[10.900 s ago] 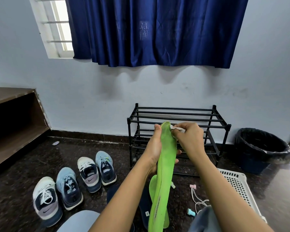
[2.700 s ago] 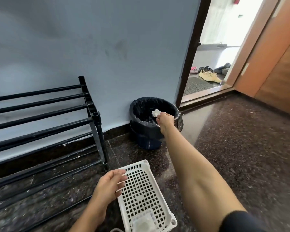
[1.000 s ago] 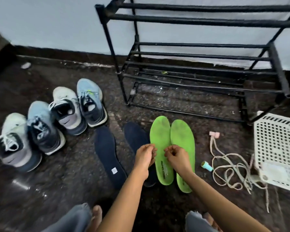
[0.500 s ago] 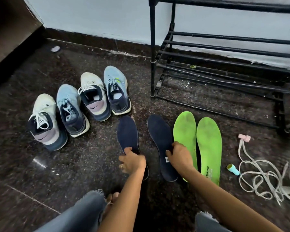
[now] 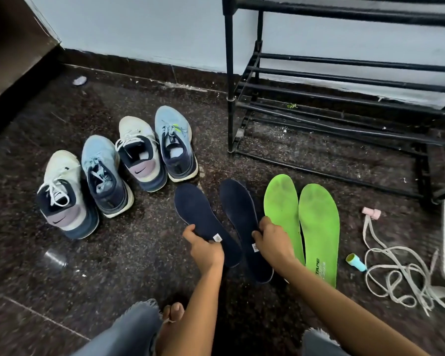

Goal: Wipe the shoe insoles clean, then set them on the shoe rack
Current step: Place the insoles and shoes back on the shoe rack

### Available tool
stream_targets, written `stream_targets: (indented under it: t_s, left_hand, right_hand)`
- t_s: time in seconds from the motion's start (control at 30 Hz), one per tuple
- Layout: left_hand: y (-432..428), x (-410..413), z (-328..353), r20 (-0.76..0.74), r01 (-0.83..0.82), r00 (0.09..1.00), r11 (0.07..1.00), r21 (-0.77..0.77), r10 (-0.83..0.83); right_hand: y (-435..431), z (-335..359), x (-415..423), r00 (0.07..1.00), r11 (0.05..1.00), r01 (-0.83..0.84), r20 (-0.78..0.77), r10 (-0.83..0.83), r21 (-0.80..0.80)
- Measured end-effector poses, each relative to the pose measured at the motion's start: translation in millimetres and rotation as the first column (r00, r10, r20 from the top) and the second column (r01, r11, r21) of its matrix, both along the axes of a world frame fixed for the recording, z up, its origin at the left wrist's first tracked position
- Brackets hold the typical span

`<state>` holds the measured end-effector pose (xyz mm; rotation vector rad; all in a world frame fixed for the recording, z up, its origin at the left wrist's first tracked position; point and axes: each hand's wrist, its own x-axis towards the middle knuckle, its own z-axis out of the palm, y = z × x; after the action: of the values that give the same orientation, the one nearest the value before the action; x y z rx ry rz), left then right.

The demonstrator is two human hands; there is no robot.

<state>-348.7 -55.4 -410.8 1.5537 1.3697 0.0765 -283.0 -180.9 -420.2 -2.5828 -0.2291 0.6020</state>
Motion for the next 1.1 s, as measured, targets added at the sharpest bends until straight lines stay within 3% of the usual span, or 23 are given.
stream_targets:
  t_s: [0.13, 0.27, 0.53, 0.73, 0.93, 1.1]
  left_hand:
    - [-9, 5, 27, 0.195, 0.15, 0.96, 0.954, 0.258, -0.203]
    - [-27, 18, 55, 0.362, 0.213, 0.851, 0.88, 0.425, -0.381]
    - [-55, 74, 112, 0.574, 0.256, 0.627, 0.835, 0.487, -0.527]
    - [-35, 167, 134, 0.495, 0.351, 0.58, 0.747, 0.565, -0.647]
    - [-11, 249, 149, 0.306, 0.489, 0.671, 0.714, 0.501, -0.675]
    - [4, 291, 154, 0.131, 0.622, 0.64, 0.611, 0.49, -0.757]
  right_hand:
    - [-21, 25, 8, 0.99, 0.962, 0.121, 0.039, -0.134, 0.245]
    - [-53, 70, 19, 0.943, 0.884, 0.201, 0.159, -0.291, 0.422]
    - [-84, 140, 57, 0.788, 0.662, 0.336, 0.185, -0.587, 0.67]
    - [-81, 164, 138, 0.743, 0.634, 0.359, 0.202, -0.638, 0.685]
    - [-62, 167, 224, 0.767, 0.675, 0.371, 0.2, -0.61, 0.638]
    - [-41, 160, 261, 0.771, 0.717, 0.406, 0.209, -0.602, 0.567]
